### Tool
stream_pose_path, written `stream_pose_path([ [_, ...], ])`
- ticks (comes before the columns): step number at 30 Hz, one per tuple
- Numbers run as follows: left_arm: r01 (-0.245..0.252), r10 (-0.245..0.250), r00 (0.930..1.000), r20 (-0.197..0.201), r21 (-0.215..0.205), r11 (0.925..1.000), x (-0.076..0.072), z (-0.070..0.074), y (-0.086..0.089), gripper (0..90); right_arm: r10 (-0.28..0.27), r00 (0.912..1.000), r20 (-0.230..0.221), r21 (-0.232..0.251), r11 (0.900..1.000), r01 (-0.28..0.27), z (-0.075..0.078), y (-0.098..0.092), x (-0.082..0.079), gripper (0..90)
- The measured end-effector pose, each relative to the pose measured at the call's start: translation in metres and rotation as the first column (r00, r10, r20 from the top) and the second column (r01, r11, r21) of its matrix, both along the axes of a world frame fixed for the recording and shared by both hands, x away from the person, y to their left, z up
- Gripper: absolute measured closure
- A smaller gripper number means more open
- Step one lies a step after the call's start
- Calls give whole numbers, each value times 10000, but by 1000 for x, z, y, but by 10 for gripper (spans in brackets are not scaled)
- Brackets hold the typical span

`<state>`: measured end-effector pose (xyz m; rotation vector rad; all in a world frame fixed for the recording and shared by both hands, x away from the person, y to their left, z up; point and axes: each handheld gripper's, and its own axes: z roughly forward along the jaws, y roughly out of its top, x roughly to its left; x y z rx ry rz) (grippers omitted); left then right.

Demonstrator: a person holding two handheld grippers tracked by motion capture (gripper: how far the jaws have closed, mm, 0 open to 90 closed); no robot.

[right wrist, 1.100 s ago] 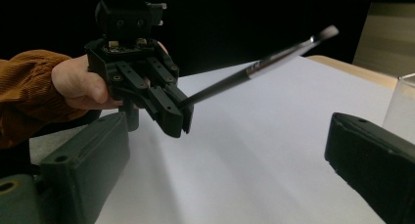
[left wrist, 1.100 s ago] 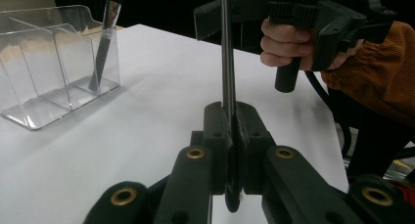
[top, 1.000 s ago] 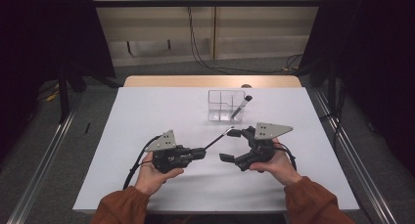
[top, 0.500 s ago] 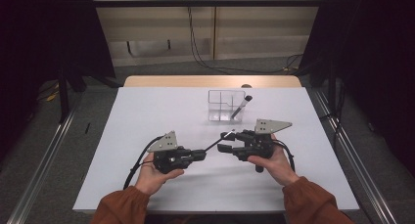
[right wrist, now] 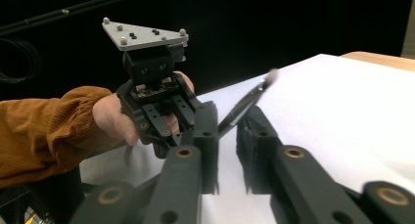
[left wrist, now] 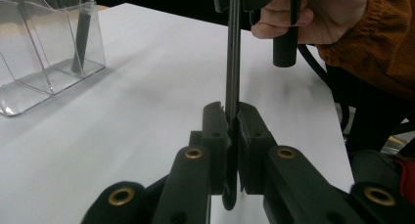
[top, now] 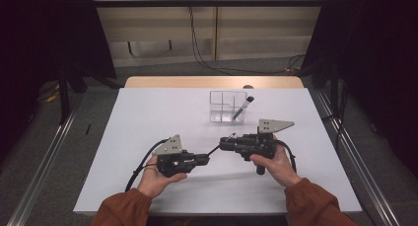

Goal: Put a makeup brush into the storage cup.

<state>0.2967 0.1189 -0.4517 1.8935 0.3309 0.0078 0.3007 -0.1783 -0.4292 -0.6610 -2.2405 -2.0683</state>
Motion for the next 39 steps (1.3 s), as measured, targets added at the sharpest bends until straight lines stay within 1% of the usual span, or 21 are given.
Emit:
stream_pose_path([
  [2,13,-13,10000,12,59,10000,1,-1,0,832,90,9999,-55,31,10000,-90,0,0,1,817],
  [3,-96,96,10000,-22,0,10000,1,-2,0,829,192,9998,-115,90,9998,-191,0,0,2,822],
  [9,-313,313,9995,-77,-62,9995,2,-3,2,801,392,9991,-129,125,9992,-391,1,2,1,852],
  [12,-470,469,9989,-59,-108,9988,3,-3,3,756,465,9988,-162,76,9989,-464,2,3,1,860],
  [13,-528,528,9986,-37,-82,9986,3,-4,3,743,531,9983,-254,53,9986,-530,2,3,1,859],
  [14,-576,575,9983,-111,-85,9983,3,-5,3,734,560,9980,-286,-10,9984,-560,2,3,1,860],
  [20,-711,710,9974,-80,-83,9974,3,-5,4,692,509,9982,-303,-88,9986,-512,3,0,2,860],
  [24,-810,810,9967,-78,-64,9967,3,-6,5,665,345,9991,-243,-52,9994,-346,4,-2,2,861],
  [28,-924,924,9957,-24,-33,9957,2,-6,5,606,213,9996,-202,-90,9997,-215,6,-5,2,861],
  [31,-1059,1059,9944,3,22,9944,2,-5,5,544,117,9998,-136,-213,9997,-120,7,-7,2,861],
  [33,-1273,1273,9919,21,106,9918,2,-5,6,486,97,9999,-90,-229,9997,-99,8,-8,2,861],
  [35,-1350,1350,9908,-2,83,9908,3,-4,7,456,99,10000,-8,-334,9994,-99,9,-9,2,861],
  [36,-1402,1402,9901,43,109,9901,3,-4,8,444,97,9999,-37,-341,9994,-98,10,-10,2,861],
  [39,-1587,1587,9873,74,-4,9873,2,-2,10,401,55,9999,-111,-373,9993,-59,11,-12,3,861],
])
